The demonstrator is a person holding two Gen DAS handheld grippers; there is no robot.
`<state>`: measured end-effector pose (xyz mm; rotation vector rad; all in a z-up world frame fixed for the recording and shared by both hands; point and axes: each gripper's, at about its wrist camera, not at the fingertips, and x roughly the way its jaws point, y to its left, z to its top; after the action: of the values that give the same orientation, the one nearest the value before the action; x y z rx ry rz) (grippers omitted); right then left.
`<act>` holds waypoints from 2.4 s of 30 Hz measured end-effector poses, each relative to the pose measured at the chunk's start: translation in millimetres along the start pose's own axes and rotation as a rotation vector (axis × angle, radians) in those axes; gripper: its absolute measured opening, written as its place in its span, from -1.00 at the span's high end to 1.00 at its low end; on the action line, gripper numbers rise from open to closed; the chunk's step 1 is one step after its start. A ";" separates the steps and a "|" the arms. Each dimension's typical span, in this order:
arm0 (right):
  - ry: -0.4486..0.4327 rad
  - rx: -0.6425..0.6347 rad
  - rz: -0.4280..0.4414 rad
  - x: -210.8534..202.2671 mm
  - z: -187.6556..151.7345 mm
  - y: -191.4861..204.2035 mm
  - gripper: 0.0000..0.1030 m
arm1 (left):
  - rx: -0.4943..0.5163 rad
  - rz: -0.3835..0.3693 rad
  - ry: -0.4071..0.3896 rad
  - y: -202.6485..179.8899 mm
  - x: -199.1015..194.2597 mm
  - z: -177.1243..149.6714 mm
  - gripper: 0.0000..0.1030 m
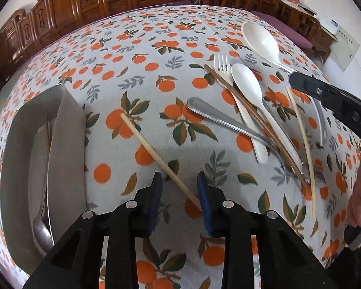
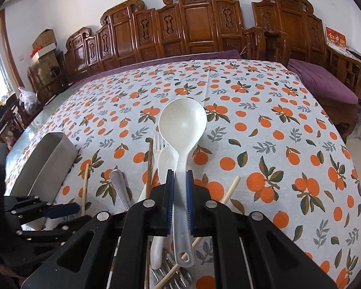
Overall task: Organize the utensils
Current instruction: 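Grasp a light wooden chopstick from the pile with the left tool, then carry the light chopstick into the tray and open the left tool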
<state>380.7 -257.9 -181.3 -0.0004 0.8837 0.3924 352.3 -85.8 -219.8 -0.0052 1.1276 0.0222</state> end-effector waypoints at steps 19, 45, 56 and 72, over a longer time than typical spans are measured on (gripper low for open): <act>-0.009 0.001 0.013 -6.5 0.3 -1.7 0.78 | 0.015 -0.018 0.000 9.2 -3.0 -7.8 0.92; 0.040 -0.132 0.074 15.5 -1.8 68.4 0.78 | 0.015 -0.074 -0.206 90.0 -91.8 -4.8 0.92; 0.079 -0.161 0.083 37.3 -0.7 91.2 0.78 | -0.020 -0.021 -0.238 141.4 -83.8 -9.6 0.92; 0.089 -0.179 0.088 41.9 -2.1 98.2 0.78 | -0.065 0.038 -0.126 178.6 -44.6 -23.7 0.92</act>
<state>370.1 -153.1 -198.4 -0.1453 0.9357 0.5568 308.1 91.8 -188.4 -0.0402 1.0009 0.0916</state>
